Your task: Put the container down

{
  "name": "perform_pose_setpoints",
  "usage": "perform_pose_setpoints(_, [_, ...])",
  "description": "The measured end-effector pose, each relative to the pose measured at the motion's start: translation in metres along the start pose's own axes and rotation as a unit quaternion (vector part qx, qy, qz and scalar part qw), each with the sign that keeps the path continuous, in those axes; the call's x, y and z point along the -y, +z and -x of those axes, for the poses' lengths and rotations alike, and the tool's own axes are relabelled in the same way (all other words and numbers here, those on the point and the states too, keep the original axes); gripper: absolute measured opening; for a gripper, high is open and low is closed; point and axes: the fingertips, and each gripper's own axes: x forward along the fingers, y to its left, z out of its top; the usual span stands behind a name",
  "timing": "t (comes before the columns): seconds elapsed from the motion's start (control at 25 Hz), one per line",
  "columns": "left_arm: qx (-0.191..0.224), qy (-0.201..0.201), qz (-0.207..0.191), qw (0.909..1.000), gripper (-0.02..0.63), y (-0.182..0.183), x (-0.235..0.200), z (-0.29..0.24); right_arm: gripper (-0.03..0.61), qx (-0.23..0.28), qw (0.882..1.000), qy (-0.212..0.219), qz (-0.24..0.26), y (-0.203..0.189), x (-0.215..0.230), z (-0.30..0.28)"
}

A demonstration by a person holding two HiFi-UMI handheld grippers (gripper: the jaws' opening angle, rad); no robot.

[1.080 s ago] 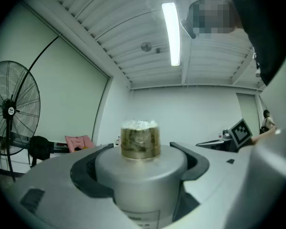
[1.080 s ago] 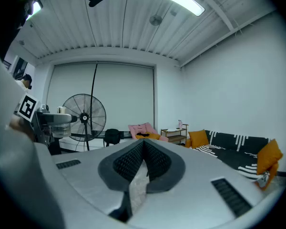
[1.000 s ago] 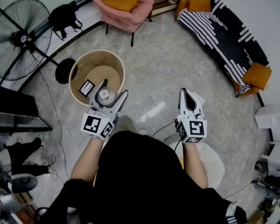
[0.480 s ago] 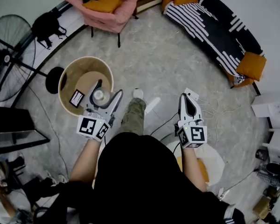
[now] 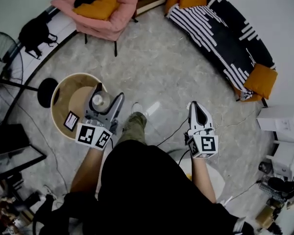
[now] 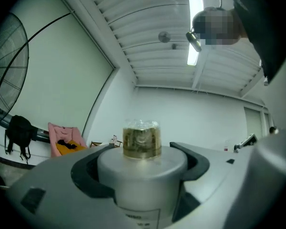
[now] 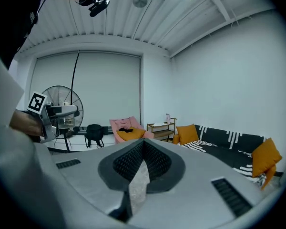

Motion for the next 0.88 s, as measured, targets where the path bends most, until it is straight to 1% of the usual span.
perform_pose_setpoints(0.08, [0.001, 0.007, -0.004, 1.0, 0.37, 0.009, -0.019, -0.035, 0.021, -0.002, 1.0, 0.004, 0.003, 0.015, 0.013, -0.038])
perform_pose_setpoints(0.16, [-0.007, 0.002, -0.003, 1.0, 0.364, 0.017, -0.036, -0.07, 0.021, -0.003, 1.0, 0.012, 0.006, 0.029, 0.022, -0.078])
perform_pose_setpoints(0.24, [-0.013, -0.015, 0.019, 0.9996, 0.353, 0.023, -0.049, -0.101, 0.021, -0.002, 1.0, 0.021, 0.0, 0.04, 0.024, -0.118])
perform_pose_setpoints(0.28, [-0.008, -0.023, 0.036, 0.9991, 0.353, 0.028, -0.054, -0.112, 0.021, 0.0, 1.0, 0.03, -0.01, 0.044, 0.02, -0.138])
perform_pose_setpoints(0.36, [0.01, -0.037, 0.059, 0.9975, 0.353, 0.038, -0.056, -0.135, 0.021, 0.007, 0.996, 0.071, -0.046, 0.053, 0.004, -0.176])
perform_pose_setpoints(0.4, [0.018, -0.042, 0.062, 0.997, 0.353, 0.044, -0.056, -0.148, 0.021, 0.015, 0.992, 0.101, -0.07, 0.061, -0.008, -0.194])
perform_pose_setpoints(0.44, [0.025, -0.046, 0.063, 0.9966, 0.353, 0.051, -0.055, -0.161, 0.021, 0.027, 0.986, 0.135, -0.097, 0.072, -0.021, -0.209])
perform_pose_setpoints(0.52, [0.04, -0.054, 0.063, 0.9957, 0.353, 0.064, -0.058, -0.183, 0.021, 0.051, 0.966, 0.207, -0.148, 0.097, -0.053, -0.234])
perform_pose_setpoints(0.56, [0.047, -0.058, 0.062, 0.9953, 0.353, 0.07, -0.061, -0.192, 0.021, 0.059, 0.956, 0.239, -0.159, 0.108, -0.07, -0.245])
perform_pose_setpoints(0.6, [0.053, -0.059, 0.06, 0.9951, 0.353, 0.075, -0.065, -0.199, 0.021, 0.064, 0.949, 0.266, -0.159, 0.119, -0.085, -0.253])
perform_pose_setpoints(0.68, [0.063, -0.055, 0.057, 0.9949, 0.353, 0.085, -0.074, -0.207, 0.021, 0.067, 0.939, 0.303, -0.146, 0.134, -0.106, -0.267])
perform_pose_setpoints(0.76, [0.071, -0.047, 0.051, 0.9951, 0.353, 0.094, -0.083, -0.209, 0.021, 0.069, 0.932, 0.329, -0.137, 0.145, -0.116, -0.275])
perform_pose_setpoints(0.88, [0.084, -0.025, 0.039, 0.9954, 0.353, 0.105, -0.1, -0.207, 0.021, 0.069, 0.926, 0.353, -0.117, 0.154, -0.128, -0.289])
